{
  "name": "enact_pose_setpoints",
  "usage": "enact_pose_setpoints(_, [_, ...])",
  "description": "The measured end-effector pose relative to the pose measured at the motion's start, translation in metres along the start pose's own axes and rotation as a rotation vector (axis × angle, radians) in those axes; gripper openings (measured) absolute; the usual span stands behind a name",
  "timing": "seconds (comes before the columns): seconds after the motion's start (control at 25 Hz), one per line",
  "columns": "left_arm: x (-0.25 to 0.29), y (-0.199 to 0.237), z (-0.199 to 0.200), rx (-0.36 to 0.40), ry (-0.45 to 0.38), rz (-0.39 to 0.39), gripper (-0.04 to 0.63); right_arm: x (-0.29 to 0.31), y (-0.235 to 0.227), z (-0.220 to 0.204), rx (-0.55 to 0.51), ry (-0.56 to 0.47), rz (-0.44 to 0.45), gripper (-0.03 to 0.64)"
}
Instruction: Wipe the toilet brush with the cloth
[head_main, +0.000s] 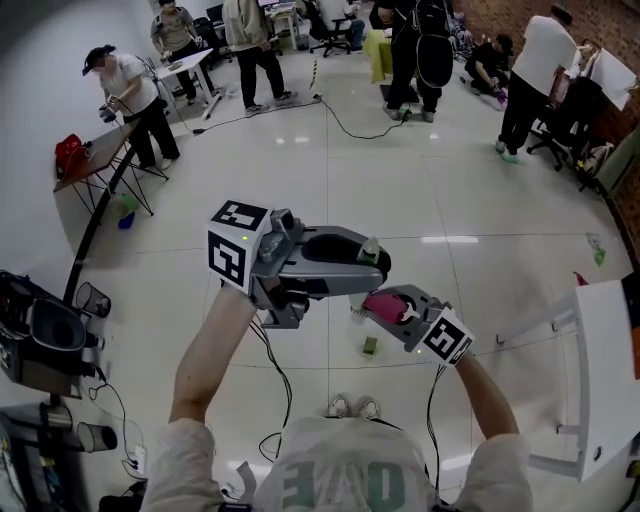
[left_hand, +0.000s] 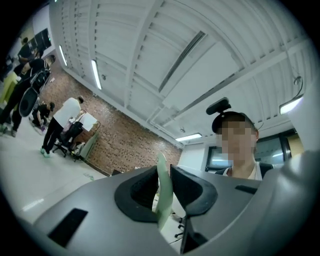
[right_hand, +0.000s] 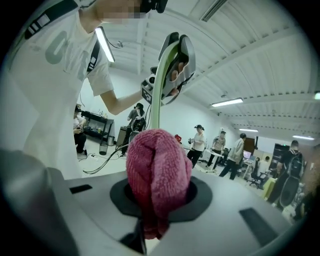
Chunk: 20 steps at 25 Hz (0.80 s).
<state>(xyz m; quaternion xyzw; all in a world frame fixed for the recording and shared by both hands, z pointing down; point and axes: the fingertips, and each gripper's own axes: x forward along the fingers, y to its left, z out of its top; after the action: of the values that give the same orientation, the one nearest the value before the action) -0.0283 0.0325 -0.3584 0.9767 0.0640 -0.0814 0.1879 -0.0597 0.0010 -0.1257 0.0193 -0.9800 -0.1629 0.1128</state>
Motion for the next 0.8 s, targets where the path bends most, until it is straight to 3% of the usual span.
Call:
enact_pose_setpoints(0.2, [-0.015, 0.042, -0.028, 0.232, 0.133, 0.19, 0.066, -0.03, -0.034, 0.03, 0.122, -0.185, -0.168, 0.069])
enact_pose_setpoints(0.36, [-0.008, 0.061, -0.071, 0.526, 0.211, 0.148, 0.066, -0.065, -0.054, 0.031, 0.326, -0.29, -0.307, 0.069])
enact_pose_setpoints(0.44, [0.0, 0.07, -0.09, 0.605, 0.167, 0.12, 0.066, -0.083, -0.059, 0.021, 0.386, -0.318, -0.38, 0.069])
enact_pose_setpoints(0.56, [0.001, 0.102, -0.115, 0.574, 0.089, 0.158, 0.066, -0.106, -0.062, -0.012, 0.465, -0.307, -0.487, 0.069])
enact_pose_setpoints(0.68, [-0.005, 0.134, -0.151, 0.458, 0.061, 0.189, 0.066, -0.126, -0.061, -0.054, 0.561, -0.291, -0.575, 0.069])
enact_pose_setpoints(0.8, [-0.013, 0.154, -0.194, 0.325, 0.003, 0.172, 0.066, -0.137, -0.052, -0.101, 0.586, -0.226, -0.618, 0.069])
